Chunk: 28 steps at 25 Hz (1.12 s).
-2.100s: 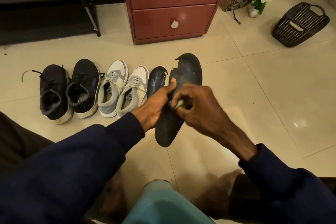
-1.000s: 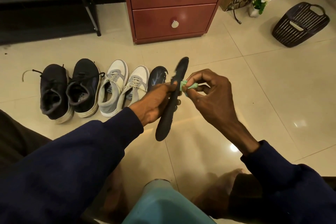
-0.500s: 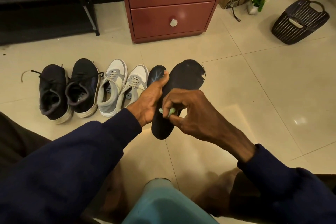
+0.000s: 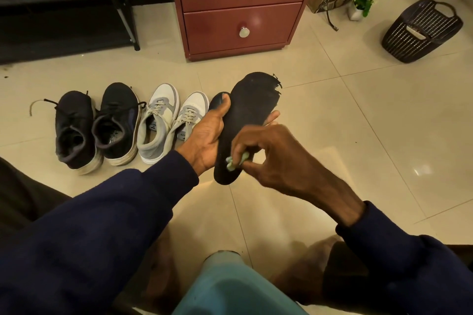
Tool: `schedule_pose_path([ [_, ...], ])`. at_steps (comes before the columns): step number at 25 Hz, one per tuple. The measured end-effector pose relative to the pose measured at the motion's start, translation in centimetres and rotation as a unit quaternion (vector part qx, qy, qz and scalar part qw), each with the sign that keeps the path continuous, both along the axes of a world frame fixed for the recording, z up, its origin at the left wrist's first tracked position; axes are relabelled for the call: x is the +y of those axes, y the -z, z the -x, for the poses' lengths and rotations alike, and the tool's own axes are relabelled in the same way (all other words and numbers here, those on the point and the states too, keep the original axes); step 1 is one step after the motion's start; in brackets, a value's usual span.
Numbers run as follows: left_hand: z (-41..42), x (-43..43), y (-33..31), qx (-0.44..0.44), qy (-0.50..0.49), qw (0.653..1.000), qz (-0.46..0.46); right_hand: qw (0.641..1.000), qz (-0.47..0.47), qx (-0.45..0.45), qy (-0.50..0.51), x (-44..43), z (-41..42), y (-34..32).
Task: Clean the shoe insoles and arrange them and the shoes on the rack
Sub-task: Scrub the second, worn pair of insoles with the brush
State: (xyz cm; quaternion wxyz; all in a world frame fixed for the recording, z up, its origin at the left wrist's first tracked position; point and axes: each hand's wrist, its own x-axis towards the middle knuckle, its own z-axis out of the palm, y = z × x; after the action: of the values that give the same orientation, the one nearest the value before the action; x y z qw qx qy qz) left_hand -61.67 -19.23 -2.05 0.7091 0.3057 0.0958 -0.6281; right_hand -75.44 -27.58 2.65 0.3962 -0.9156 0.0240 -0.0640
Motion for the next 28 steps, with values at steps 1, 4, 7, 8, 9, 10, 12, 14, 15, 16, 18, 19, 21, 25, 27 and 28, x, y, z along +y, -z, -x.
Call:
schedule_pose_path([
  [1, -0.3, 0.1, 0.3, -0.019, -0.001, 1.0, -0.01, 0.997, 0.04, -0.036, 0.052, -0.7, -0.1, 0.4],
  [4, -0.7, 0.1, 0.6, -0.039, -0.006, 0.999, -0.027, 0.986, 0.094, -0.092, 0.102, -0.6, -0.1, 0.8],
  [7, -0.6, 0.2, 0.6, -0.035, -0.004, 0.999, -0.009, 0.998, 0.033, -0.055, -0.006, 1.4, 0.0, 0.2],
  [8, -0.4, 0.2, 0.6, -0.042, 0.002, 0.999, 0.002, 0.998, 0.037, -0.047, 0.003, 0.8, 0.0, 0.1],
  [9, -0.3, 0.1, 0.9, -0.054, 0.016, 0.998, 0.014, 0.996, 0.056, -0.054, 0.048, -0.3, -0.1, 0.4],
  [10, 0.1, 0.0, 1.1, -0.067, 0.034, 0.997, 0.02, 0.988, 0.081, -0.07, 0.114, -1.8, -0.1, 0.7],
  [12, 1.0, -0.2, 0.9, -0.077, 0.06, 0.994, 0.044, 0.961, 0.117, -0.097, 0.231, -4.3, 0.1, 0.8],
  [14, 1.3, -0.1, 0.5, -0.091, 0.073, 0.992, 0.045, 0.963, 0.087, -0.097, 0.236, -4.2, 0.3, 0.5],
  [15, 1.2, -0.1, 0.6, -0.104, 0.073, 0.991, 0.039, 0.977, 0.059, -0.084, 0.186, -3.3, 0.2, 0.3],
  [16, 1.0, 0.0, 0.8, -0.122, 0.069, 0.99, 0.033, 0.989, 0.043, -0.059, 0.128, -2.3, 0.1, 0.0],
  [18, 1.2, 0.1, 1.0, -0.148, 0.069, 0.986, 0.038, 0.991, 0.075, -0.043, 0.104, -2.3, 0.0, 0.2],
  [19, 1.3, 0.2, 1.1, -0.151, 0.076, 0.984, 0.047, 0.982, 0.099, -0.059, 0.148, -3.5, 0.0, 0.5],
  [21, 1.9, 0.3, 1.2, -0.147, 0.097, 0.982, 0.066, 0.952, 0.133, -0.087, 0.263, -6.3, 0.3, 0.7],
  [25, 2.2, 0.3, 1.3, -0.166, 0.129, 0.974, 0.086, 0.966, 0.085, -0.081, 0.231, -5.7, 0.0, 0.0],
  [27, 2.2, 0.3, 1.4, -0.177, 0.145, 0.97, 0.087, 0.974, 0.083, -0.062, 0.201, -5.1, -0.5, -0.2],
  [28, 2.2, 0.3, 1.3, -0.178, 0.156, 0.967, 0.092, 0.966, 0.091, -0.07, 0.23, -5.8, -0.6, 0.1],
])
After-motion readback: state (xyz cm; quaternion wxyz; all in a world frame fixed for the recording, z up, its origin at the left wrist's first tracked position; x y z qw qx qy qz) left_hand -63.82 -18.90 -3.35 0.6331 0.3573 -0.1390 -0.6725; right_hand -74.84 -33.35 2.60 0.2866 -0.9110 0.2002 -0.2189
